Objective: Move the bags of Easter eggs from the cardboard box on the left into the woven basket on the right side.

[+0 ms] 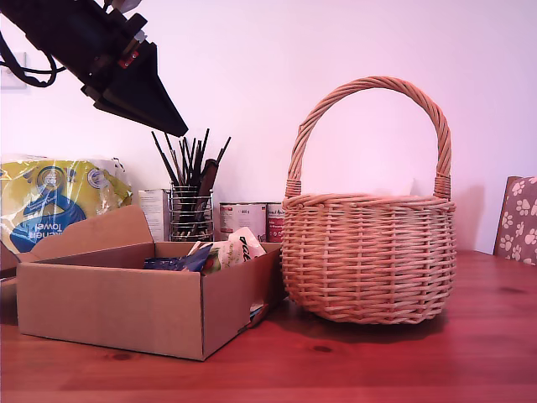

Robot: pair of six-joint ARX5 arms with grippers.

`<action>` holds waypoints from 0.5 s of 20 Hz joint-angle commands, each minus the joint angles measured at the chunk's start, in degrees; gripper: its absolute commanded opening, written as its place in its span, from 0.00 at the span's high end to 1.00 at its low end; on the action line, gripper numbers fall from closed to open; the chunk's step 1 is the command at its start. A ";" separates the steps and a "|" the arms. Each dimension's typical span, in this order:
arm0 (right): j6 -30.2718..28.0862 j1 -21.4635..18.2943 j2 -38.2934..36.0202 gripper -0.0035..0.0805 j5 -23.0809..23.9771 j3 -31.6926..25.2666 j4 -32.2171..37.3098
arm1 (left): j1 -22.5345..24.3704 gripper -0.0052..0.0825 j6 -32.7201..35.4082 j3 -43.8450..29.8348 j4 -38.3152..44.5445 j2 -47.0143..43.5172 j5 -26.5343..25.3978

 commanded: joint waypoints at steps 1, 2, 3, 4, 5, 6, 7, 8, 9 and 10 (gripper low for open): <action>0.46 -0.28 -0.13 0.96 0.33 -1.01 0.31 | 0.35 0.91 -1.40 -0.90 1.03 -0.37 -0.52; 0.50 -0.22 -0.04 0.96 0.39 -0.98 0.35 | 0.35 0.91 -1.40 -0.90 0.83 -0.37 -0.52; 0.50 -0.22 0.11 0.96 0.42 -0.98 0.33 | 0.35 0.91 -1.40 -0.90 0.66 -0.37 -0.52; 0.50 -0.22 0.20 0.96 0.42 -0.98 0.33 | 0.35 0.91 -1.40 -0.90 0.52 -0.37 -0.52; 0.50 -0.22 0.24 0.96 0.42 -0.98 0.33 | 0.35 0.91 -1.40 -0.90 0.46 -0.37 -0.52; 0.50 -0.22 0.44 0.96 0.42 -0.98 0.33 | 0.35 0.91 -1.40 -0.90 0.48 -0.37 -0.52; 0.50 -0.22 0.55 0.96 0.42 -0.98 0.33 | 0.35 0.91 -1.40 -0.90 0.48 -0.37 -0.52; 0.92 -0.22 0.79 0.96 0.42 -0.98 0.35 | 0.35 0.91 -1.40 -0.90 0.48 -0.37 -0.52; 1.40 -0.22 1.03 0.96 0.39 -0.98 0.33 | 0.35 0.91 -1.40 -0.90 0.46 -0.37 -0.55; 1.40 -0.22 1.36 0.96 0.37 -0.98 0.52 | 0.37 0.91 -1.40 -0.90 0.46 -0.37 -1.11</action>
